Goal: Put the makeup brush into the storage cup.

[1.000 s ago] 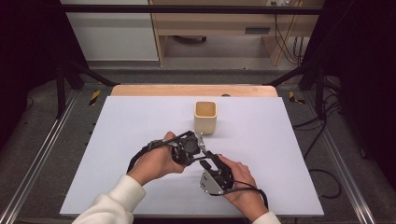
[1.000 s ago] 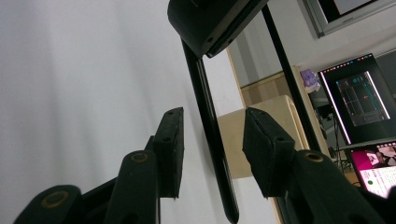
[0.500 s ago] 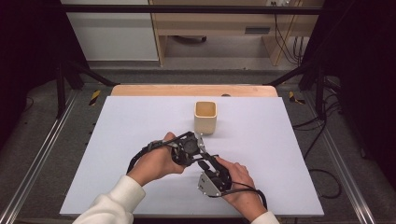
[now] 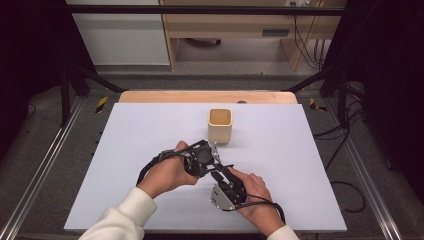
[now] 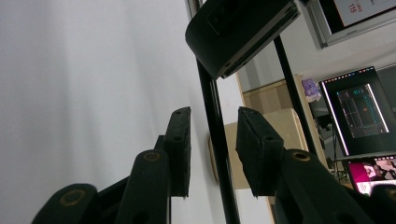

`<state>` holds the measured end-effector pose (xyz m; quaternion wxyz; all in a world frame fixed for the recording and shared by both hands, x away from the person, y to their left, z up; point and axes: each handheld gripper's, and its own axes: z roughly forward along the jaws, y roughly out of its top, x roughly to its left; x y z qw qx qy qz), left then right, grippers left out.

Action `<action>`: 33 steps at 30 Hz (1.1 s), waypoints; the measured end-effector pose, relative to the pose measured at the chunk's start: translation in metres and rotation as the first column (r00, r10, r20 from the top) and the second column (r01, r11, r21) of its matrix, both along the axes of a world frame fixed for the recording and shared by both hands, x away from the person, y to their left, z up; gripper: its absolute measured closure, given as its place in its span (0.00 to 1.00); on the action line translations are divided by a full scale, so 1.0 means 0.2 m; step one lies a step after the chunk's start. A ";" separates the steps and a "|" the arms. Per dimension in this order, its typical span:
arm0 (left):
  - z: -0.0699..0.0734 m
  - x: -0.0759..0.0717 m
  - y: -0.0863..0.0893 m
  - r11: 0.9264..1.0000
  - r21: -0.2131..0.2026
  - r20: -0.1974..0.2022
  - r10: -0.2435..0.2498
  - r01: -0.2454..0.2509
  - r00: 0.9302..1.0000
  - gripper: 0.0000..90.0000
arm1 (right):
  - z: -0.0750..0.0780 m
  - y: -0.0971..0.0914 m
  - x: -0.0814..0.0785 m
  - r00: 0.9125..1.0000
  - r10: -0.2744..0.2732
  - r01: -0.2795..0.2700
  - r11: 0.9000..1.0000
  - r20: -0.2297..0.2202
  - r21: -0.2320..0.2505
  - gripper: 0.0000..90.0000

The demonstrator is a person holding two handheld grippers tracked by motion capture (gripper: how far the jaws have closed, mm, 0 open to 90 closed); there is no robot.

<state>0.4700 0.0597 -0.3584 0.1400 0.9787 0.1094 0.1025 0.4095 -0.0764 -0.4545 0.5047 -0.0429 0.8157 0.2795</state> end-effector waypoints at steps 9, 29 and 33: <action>0.00 0.01 -0.01 1.000 -0.008 -0.001 -0.001 0.001 1.000 0.93 | 0.00 0.01 0.01 1.000 0.011 -0.011 1.000 -0.016 -0.006 0.78; 0.01 0.02 -0.03 1.000 -0.008 -0.005 -0.012 0.012 1.000 0.93 | 0.01 0.01 0.02 0.999 0.031 -0.031 0.999 0.012 -0.033 0.89; 0.01 0.02 -0.03 1.000 -0.009 -0.010 -0.015 0.015 1.000 0.93 | 0.01 0.01 0.02 0.999 0.043 -0.043 0.998 -0.011 -0.036 0.92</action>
